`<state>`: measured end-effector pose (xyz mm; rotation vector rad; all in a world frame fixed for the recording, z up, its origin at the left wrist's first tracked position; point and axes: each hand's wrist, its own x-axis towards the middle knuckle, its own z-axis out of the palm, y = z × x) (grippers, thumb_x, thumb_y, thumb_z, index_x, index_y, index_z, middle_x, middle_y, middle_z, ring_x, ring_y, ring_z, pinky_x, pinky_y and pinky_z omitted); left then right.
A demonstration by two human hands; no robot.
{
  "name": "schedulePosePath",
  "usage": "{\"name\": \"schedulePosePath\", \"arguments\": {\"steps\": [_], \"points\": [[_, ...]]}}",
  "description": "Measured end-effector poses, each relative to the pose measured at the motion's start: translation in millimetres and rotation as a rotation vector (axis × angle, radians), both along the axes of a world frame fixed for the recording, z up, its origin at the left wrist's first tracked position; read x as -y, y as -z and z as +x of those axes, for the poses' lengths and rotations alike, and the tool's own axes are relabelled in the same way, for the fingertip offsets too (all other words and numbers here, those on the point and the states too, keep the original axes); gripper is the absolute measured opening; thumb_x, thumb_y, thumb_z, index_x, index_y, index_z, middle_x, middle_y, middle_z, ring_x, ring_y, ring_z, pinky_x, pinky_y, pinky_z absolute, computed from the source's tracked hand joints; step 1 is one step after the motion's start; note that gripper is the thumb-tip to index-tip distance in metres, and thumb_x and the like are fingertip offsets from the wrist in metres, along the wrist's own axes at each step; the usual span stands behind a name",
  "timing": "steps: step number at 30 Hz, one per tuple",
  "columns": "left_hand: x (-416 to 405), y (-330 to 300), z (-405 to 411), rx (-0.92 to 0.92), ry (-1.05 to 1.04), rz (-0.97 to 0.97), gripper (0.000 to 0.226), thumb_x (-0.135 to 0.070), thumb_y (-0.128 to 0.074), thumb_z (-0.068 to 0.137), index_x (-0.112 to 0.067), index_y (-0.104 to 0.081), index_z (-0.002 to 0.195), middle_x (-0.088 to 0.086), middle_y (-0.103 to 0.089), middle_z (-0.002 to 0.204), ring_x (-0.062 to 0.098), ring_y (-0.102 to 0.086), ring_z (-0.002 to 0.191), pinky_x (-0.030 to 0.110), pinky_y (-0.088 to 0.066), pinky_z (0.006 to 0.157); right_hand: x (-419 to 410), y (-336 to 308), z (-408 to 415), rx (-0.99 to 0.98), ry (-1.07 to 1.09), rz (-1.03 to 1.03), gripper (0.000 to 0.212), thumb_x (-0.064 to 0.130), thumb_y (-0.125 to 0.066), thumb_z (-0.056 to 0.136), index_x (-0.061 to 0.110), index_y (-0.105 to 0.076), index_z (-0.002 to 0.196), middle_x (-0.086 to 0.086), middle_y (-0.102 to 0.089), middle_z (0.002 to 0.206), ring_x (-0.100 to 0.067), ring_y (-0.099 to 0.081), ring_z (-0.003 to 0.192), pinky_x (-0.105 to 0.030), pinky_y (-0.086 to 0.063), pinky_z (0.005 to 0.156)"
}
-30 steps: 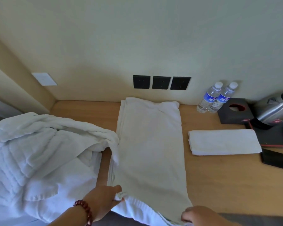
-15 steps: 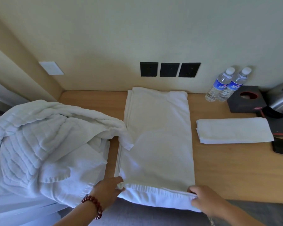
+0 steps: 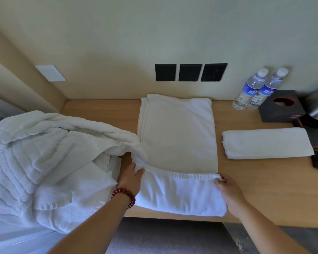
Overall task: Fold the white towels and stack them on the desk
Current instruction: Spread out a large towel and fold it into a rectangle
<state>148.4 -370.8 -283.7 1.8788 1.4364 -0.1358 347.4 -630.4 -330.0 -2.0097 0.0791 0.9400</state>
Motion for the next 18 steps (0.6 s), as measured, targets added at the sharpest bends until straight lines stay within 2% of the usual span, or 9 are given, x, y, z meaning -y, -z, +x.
{"name": "schedulePosePath", "arguments": {"steps": [2,5,8,10,12,13,15,16,18], "points": [[-3.1,8.7,4.9,0.054,-0.085,-0.038,0.029,-0.031,-0.059,0.099,-0.013,-0.059,0.121,0.006,-0.064,0.109,0.025,-0.059,0.097,0.034,-0.045,0.085,0.6,6.8,-5.5,0.025,0.074,-0.034,0.015,0.024,-0.051,0.104,0.023,-0.062,0.114,0.004,-0.066,0.103,-0.012,-0.06,0.09,-0.037,-0.049,0.082],[-7.2,18.0,3.5,0.137,-0.306,-0.208,0.02,-0.029,-0.063,0.097,-0.012,-0.057,0.105,0.009,-0.059,0.108,0.025,-0.053,0.098,0.03,-0.04,0.085,7.2,11.7,-14.7,-0.011,0.15,-0.016,0.016,0.032,-0.053,0.103,0.023,-0.059,0.115,0.004,-0.064,0.109,-0.015,-0.059,0.097,-0.036,-0.045,0.088],[-7.5,34.8,-13.3,0.024,-0.267,-0.246,0.025,-0.043,-0.06,0.096,-0.018,-0.059,0.095,0.008,-0.062,0.103,0.026,-0.054,0.091,0.032,-0.041,0.086,23.6,22.9,-23.2,-0.128,0.19,-0.01,0.03,0.048,-0.063,0.095,0.026,-0.062,0.114,0.011,-0.064,0.109,-0.018,-0.057,0.108,-0.037,-0.043,0.1],[-7.2,47.3,-26.8,-0.085,-0.221,-0.205,0.029,-0.053,-0.059,0.094,-0.025,-0.061,0.098,0.006,-0.066,0.102,0.028,-0.059,0.094,0.038,-0.048,0.091,36.1,28.3,-26.5,-0.176,0.147,-0.004,0.047,0.064,-0.073,0.079,0.024,-0.071,0.104,0.012,-0.071,0.103,-0.016,-0.064,0.104,-0.039,-0.049,0.098],[-4.9,57.3,-32.9,-0.15,-0.203,-0.189,0.035,-0.058,-0.057,0.093,-0.024,-0.063,0.098,0.005,-0.067,0.097,0.028,-0.061,0.093,0.04,-0.05,0.091,41.4,19.2,-30.7,-0.136,0.072,-0.024,0.035,0.057,-0.077,0.078,0.023,-0.071,0.086,0.01,-0.072,0.08,-0.013,-0.066,0.081,-0.03,-0.051,0.076],[-2.3,58.4,-32.7,-0.164,-0.195,-0.178,0.039,-0.059,-0.055,0.093,-0.022,-0.065,0.095,0.005,-0.067,0.093,0.027,-0.061,0.089,0.04,-0.051,0.089,41.6,13.3,-34.0,-0.101,0.004,-0.034,0.024,0.047,-0.077,0.083,0.025,-0.071,0.087,0.009,-0.073,0.078,-0.01,-0.066,0.077,-0.027,-0.05,0.071],[5.0,55.1,-28.7,-0.166,-0.174,-0.062,0.043,-0.059,-0.056,0.093,-0.018,-0.068,0.09,0.004,-0.065,0.092,0.025,-0.062,0.082,0.04,-0.054,0.085,45.7,13.0,-41.3,-0.02,-0.172,-0.038,0.013,0.035,-0.076,0.087,0.031,-0.073,0.098,0.016,-0.076,0.089,-0.002,-0.07,0.084,-0.025,-0.051,0.075],[8.1,53.2,-26.0,-0.155,-0.151,0.023,0.04,-0.057,-0.058,0.093,-0.018,-0.066,0.092,0.002,-0.06,0.101,0.025,-0.061,0.083,0.038,-0.055,0.084,45.7,11.0,-45.6,0.017,-0.244,-0.051,0.014,0.032,-0.077,0.087,0.033,-0.073,0.1,0.019,-0.076,0.092,0.002,-0.069,0.085,-0.024,-0.051,0.076],[13.4,47.0,-19.7,-0.101,-0.094,0.061,0.027,-0.052,-0.06,0.094,-0.026,-0.059,0.097,-0.003,-0.049,0.11,0.023,-0.06,0.085,0.032,-0.053,0.078,47.3,13.9,-49.5,0.072,-0.3,-0.1,0.01,0.028,-0.072,0.09,0.034,-0.07,0.099,0.014,-0.075,0.089,-0.002,-0.069,0.085,-0.026,-0.051,0.075]]}}
